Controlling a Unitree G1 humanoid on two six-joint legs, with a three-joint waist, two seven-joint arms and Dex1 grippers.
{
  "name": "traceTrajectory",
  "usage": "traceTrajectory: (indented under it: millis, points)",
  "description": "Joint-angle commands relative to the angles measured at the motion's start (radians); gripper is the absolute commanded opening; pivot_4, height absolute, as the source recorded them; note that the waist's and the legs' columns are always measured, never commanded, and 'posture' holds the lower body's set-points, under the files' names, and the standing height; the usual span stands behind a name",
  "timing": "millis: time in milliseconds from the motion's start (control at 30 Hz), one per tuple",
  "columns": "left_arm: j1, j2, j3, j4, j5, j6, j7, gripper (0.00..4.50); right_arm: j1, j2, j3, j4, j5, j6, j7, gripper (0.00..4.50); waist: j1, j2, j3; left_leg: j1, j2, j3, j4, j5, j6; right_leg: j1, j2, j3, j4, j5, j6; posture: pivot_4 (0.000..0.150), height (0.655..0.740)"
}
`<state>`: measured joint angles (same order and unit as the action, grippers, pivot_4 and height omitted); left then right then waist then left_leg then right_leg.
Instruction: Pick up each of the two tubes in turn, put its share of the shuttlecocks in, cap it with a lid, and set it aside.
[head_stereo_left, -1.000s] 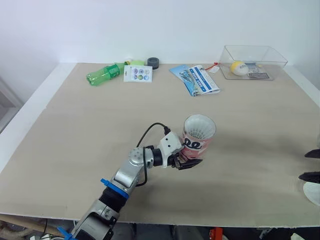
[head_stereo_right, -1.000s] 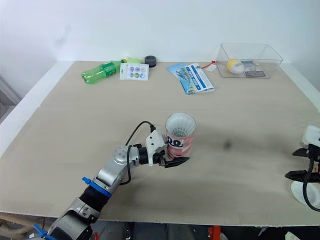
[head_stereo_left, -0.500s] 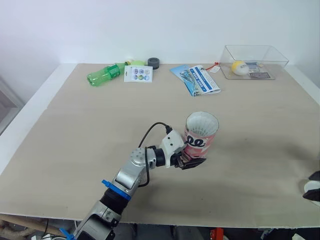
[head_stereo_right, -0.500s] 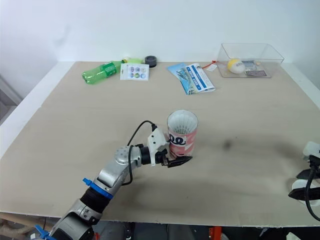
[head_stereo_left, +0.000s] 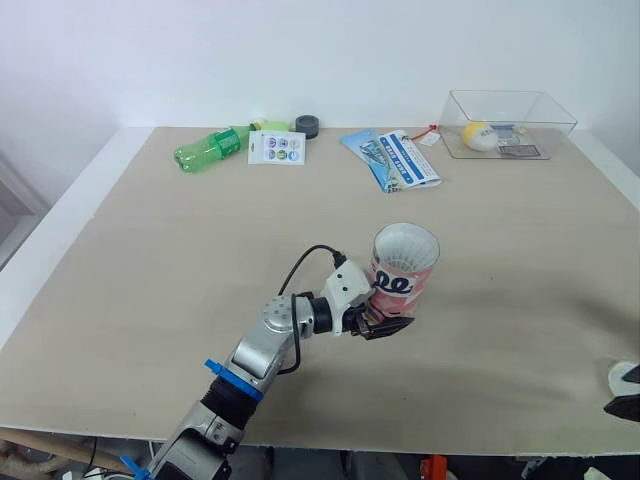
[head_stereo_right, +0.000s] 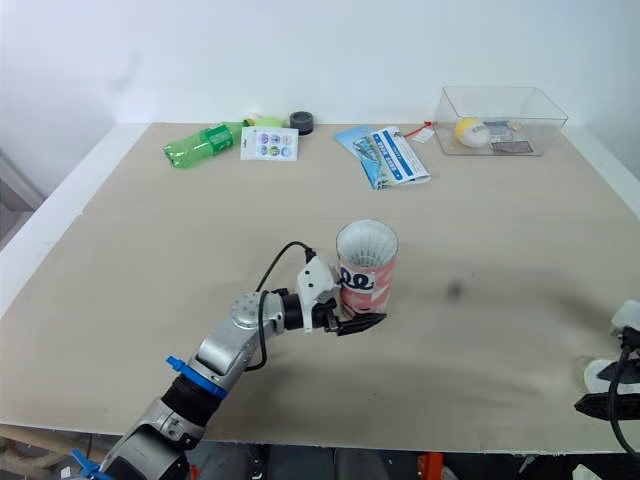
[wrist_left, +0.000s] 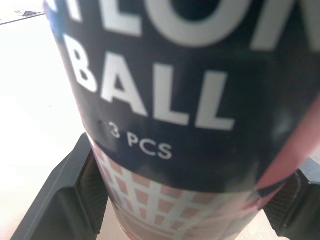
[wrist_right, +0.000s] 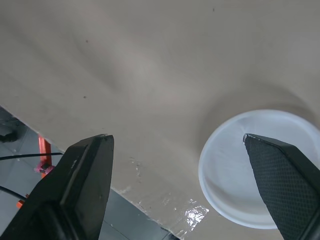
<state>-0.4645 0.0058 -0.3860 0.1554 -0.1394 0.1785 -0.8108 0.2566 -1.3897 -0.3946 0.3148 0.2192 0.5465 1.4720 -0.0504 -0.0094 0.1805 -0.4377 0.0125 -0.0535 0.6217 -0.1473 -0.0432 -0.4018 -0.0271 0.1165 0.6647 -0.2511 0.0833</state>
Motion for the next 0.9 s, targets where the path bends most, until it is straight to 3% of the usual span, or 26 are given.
traceTrajectory:
  millis: [33,233,267,333,433,500,633,900]
  points:
    - [-0.020,-0.016,0.009,-0.020,-0.020,-0.002,0.002,3.64,-0.038,0.024,0.013,0.007,-0.015,-0.024,-0.054,4.45,-0.001,0.000,0.000,0.000,0.000,0.000,0.000,0.000,0.000,0.000,0.000,0.000,0.000,0.000,0.000,0.150,0.7400]
    - [-0.018,-0.016,0.003,0.002,-0.010,-0.016,0.001,3.64,-0.063,0.048,0.055,-0.021,-0.020,-0.018,-0.092,4.45,-0.002,-0.004,0.000,0.000,0.000,0.000,0.000,0.000,0.000,0.000,0.000,0.000,0.000,0.000,0.000,0.150,0.7400]
    - [-0.016,-0.015,0.003,0.006,-0.009,-0.020,0.000,3.64,-0.060,0.049,0.058,-0.022,-0.022,-0.016,-0.094,4.22,-0.002,-0.005,0.000,0.000,0.000,0.000,0.001,0.000,0.000,0.001,0.000,0.000,0.000,0.000,0.000,0.150,0.7400]
    - [-0.012,-0.009,-0.001,0.017,0.000,-0.035,-0.001,3.64,-0.051,0.052,0.061,-0.015,-0.033,-0.022,-0.107,3.63,-0.001,-0.005,0.000,0.000,0.000,0.000,0.001,0.000,0.000,0.001,0.000,0.000,0.000,0.000,0.000,0.150,0.7400]
    - [-0.004,-0.001,-0.002,0.033,0.002,-0.052,-0.009,3.64,-0.031,0.051,0.065,-0.001,-0.049,-0.030,-0.118,2.09,0.000,-0.005,0.000,0.000,0.000,0.000,0.001,0.000,0.000,0.001,0.000,0.000,0.000,0.000,0.000,0.150,0.7400]
    - [-0.002,0.002,-0.003,0.041,0.004,-0.057,-0.011,3.64,-0.020,0.049,0.067,0.004,-0.057,-0.030,-0.125,1.59,0.001,-0.006,0.000,0.000,0.000,-0.001,0.000,0.000,0.000,0.001,0.000,0.000,0.000,0.000,0.000,0.150,0.7400]
    - [-0.004,0.002,-0.003,0.049,0.002,-0.061,-0.012,3.64,-0.006,0.056,0.064,0.010,-0.066,-0.044,-0.138,0.05,0.002,-0.011,-0.001,0.000,0.000,-0.002,0.000,0.000,0.000,0.001,0.001,-0.001,0.000,0.000,0.000,0.150,0.7400]
    - [-0.005,0.001,0.012,0.114,-0.005,-0.112,-0.025,3.64,-0.011,0.072,0.063,0.033,-0.061,-0.079,-0.153,0.05,0.002,-0.016,-0.001,0.000,0.000,-0.001,0.001,0.000,0.000,0.002,0.000,-0.002,-0.001,0.000,0.000,0.150,0.7400]
